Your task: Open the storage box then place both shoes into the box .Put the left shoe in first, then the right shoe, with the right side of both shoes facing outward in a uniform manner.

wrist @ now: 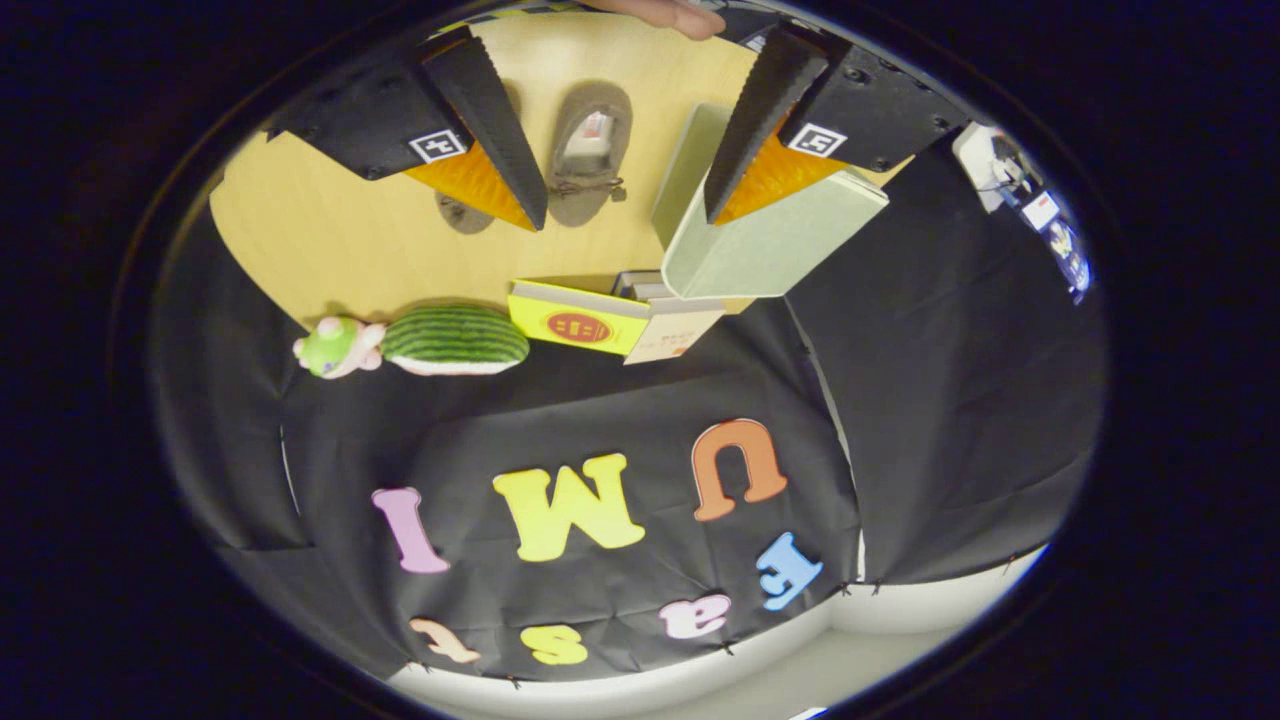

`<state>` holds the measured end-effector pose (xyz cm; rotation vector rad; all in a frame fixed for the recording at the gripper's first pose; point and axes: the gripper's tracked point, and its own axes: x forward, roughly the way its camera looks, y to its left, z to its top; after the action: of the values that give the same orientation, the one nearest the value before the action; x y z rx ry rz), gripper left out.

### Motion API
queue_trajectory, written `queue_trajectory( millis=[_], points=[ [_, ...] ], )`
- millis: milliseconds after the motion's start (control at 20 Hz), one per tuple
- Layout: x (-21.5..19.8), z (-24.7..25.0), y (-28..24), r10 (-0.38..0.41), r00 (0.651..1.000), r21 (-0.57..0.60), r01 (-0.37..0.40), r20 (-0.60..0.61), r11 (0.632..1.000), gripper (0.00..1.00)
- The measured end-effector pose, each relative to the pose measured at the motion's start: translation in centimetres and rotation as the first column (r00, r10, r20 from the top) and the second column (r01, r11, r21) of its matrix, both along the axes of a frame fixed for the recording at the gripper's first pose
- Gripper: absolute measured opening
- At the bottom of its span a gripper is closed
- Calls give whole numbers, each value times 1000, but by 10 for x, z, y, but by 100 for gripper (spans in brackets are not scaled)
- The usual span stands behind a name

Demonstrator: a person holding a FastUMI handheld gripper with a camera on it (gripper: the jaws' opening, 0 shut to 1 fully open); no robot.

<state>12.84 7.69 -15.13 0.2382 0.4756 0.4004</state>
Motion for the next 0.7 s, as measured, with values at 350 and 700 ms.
queue_trajectory(
  millis=[350, 700],
  points=[
    [57, -37, 24, 86, 977, 200, -47, -192, 979, 100],
    [86, -47, 64, 259, 914, 391, -125, -312, 912, 99]
  ],
)
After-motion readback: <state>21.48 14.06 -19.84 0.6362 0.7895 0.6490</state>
